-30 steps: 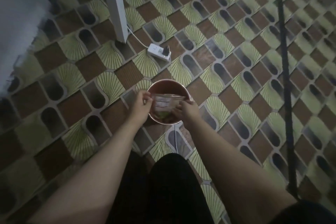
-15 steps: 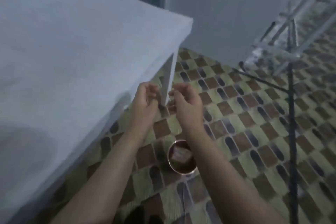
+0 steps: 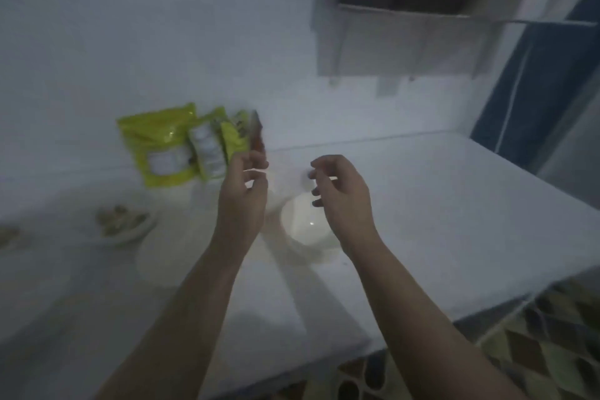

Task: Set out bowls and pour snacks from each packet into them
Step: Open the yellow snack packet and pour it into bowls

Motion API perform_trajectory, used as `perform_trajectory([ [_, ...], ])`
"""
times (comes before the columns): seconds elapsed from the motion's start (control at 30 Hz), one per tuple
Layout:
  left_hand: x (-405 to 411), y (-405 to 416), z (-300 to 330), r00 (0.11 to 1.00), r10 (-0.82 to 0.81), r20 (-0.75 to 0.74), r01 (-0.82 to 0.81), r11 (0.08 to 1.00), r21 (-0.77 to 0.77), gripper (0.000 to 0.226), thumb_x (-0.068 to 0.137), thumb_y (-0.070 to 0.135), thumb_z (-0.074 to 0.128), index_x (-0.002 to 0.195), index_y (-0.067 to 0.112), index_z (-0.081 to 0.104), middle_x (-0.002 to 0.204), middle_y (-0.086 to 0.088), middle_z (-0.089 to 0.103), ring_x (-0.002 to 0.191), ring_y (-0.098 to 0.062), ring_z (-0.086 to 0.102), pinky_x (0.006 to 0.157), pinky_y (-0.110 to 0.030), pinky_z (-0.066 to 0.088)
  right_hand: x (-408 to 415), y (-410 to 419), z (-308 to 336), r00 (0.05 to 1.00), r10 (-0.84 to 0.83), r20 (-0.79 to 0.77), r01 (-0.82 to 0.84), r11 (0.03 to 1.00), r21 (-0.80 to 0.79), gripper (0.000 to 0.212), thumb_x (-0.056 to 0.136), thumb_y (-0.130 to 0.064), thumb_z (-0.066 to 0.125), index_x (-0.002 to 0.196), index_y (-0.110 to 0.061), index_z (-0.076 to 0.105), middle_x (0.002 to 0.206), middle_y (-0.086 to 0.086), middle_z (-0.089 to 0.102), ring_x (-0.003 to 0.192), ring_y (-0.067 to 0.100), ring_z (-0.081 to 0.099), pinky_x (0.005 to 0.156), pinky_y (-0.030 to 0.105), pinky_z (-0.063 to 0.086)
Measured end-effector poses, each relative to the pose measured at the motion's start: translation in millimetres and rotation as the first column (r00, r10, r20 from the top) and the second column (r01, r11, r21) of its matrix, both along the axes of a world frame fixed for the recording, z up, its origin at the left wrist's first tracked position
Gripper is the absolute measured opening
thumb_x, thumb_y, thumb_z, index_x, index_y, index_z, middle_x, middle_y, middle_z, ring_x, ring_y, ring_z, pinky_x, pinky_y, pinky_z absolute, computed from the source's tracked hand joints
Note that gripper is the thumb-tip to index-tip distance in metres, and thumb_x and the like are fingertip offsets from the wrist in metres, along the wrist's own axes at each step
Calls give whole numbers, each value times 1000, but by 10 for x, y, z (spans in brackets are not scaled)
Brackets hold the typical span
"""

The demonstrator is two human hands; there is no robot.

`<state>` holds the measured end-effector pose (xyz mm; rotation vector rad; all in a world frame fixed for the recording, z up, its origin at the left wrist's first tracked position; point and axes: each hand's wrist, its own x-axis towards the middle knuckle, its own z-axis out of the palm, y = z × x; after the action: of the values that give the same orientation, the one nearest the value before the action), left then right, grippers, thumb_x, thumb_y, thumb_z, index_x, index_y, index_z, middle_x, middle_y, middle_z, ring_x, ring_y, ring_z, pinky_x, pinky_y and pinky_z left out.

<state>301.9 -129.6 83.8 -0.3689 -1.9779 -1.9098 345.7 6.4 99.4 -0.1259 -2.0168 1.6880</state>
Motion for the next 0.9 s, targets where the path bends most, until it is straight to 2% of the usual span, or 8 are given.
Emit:
perform_trajectory([
  [0.23,-862,-1323,-89,952,296,-70,-299,954,-35,25,78,10,46,84,33,52,89,9,59,78,-4,54,70,-11,41,-1133,-1014,-109,984,111,-136,-94,987,130,23,88,1,47,91,-15,64,83,-10,67,74,7,62,74,37,55],
  [0.37,-1322,-1880,-269,929,366,-58,-370,925,-89,27,77,10,43,95,26,55,101,1,61,93,-19,57,81,-31,46,-1708,-1500,-274,976,171,-133,-149,976,158,30,85,-2,48,84,-28,64,81,-17,67,82,13,64,78,48,55],
  [0.43,-1557,-2086,-351,936,351,-13,-351,930,-112,28,75,15,44,101,21,54,106,-2,60,91,-18,56,78,-23,44,-1977,-1724,-384,977,196,-89,-182,973,139,34,87,-3,49,85,-34,62,83,-15,67,84,16,64,79,51,55],
  [0.57,-2018,-2345,-510,944,300,141,-295,954,-55,24,91,15,53,115,17,52,117,-5,55,97,-14,53,82,-26,43,-2470,-2047,-680,975,199,102,-208,974,94,24,96,-17,50,117,-24,61,106,-7,65,101,19,62,92,51,51],
  [0.67,-2329,-2436,-650,916,235,324,-235,971,-39,39,96,24,56,133,17,43,131,-5,48,114,-16,50,83,-21,40,-2718,-2270,-864,924,271,269,-284,959,9,47,102,-39,41,148,-31,33,145,-3,45,131,23,46,107,52,41],
  [0.73,-2499,-2449,-756,899,193,394,-187,981,-54,52,96,34,54,142,18,34,142,-7,42,127,-21,46,91,-24,37,-2866,-2409,-968,912,279,300,-265,960,-88,54,103,-50,32,153,-38,16,159,-7,24,142,21,31,113,52,33],
  [0.8,-2642,-2444,-836,895,149,420,-139,989,-54,60,96,39,51,147,19,27,149,-8,36,135,-22,40,96,-26,34,-3027,-2510,-1087,923,243,298,-207,967,-148,56,103,-51,28,154,-36,10,163,-10,11,148,17,17,119,50,23],
  [0.9,-2846,-2440,-888,887,122,446,-114,992,-45,57,100,47,33,149,19,25,152,-3,33,139,-20,34,100,-26,29,-3296,-2580,-1245,936,140,323,-89,982,-169,56,103,-49,28,155,-32,13,163,-5,15,149,19,17,120,49,19],
])
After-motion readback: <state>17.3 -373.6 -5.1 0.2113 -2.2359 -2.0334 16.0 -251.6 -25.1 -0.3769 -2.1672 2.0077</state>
